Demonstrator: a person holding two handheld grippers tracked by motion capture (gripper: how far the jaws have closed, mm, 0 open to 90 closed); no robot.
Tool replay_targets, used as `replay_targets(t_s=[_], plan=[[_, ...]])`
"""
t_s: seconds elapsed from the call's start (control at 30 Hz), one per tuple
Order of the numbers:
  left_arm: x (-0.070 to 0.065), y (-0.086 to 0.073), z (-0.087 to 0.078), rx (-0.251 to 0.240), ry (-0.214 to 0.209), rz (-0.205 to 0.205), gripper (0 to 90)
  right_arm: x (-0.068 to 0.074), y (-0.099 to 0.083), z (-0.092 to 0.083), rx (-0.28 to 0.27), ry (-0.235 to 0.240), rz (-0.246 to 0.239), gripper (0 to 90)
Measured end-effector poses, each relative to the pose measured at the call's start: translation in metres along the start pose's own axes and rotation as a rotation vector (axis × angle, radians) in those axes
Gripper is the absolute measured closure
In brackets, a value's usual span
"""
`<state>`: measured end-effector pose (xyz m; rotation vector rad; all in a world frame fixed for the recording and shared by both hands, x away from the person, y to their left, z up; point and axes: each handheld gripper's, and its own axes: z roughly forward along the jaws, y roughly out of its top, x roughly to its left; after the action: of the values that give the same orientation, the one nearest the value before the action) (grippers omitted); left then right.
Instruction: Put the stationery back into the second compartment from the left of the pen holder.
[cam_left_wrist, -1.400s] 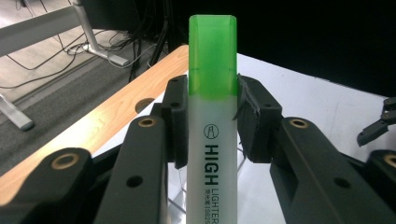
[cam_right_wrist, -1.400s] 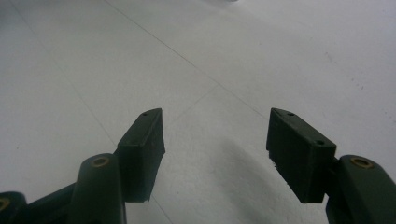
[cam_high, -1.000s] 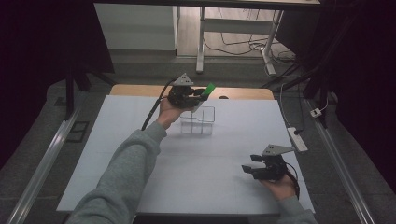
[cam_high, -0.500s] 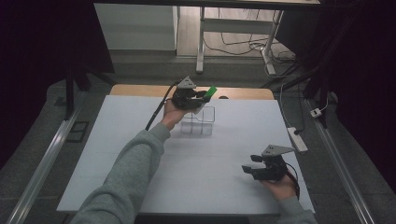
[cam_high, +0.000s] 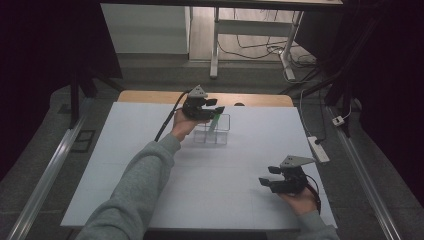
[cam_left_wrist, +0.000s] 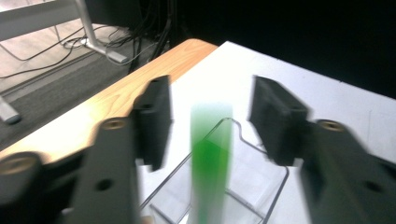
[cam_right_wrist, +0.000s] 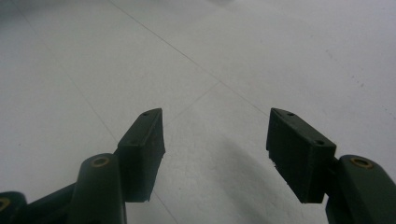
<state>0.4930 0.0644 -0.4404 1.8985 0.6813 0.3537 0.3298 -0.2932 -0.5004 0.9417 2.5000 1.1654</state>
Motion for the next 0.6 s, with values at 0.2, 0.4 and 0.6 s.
replay_targets(t_s=[0.2,0.4,0.6], plan=[[0.001,0.0,-0.007,0.023,-0.01,-0.01,34.2,0.0,0.0,0.0,0.002,-0.003,0.0,36.7],[-0.003,-0.003,-0.016,0.039,-0.027,0.005,33.8,0.0,0.0,0.001,0.002,-0.003,-0.006,36.7],[-0.009,-0.009,-0.03,0.049,-0.033,0.009,33.8,-0.001,0.0,0.001,0.001,0.001,0.001,36.7]])
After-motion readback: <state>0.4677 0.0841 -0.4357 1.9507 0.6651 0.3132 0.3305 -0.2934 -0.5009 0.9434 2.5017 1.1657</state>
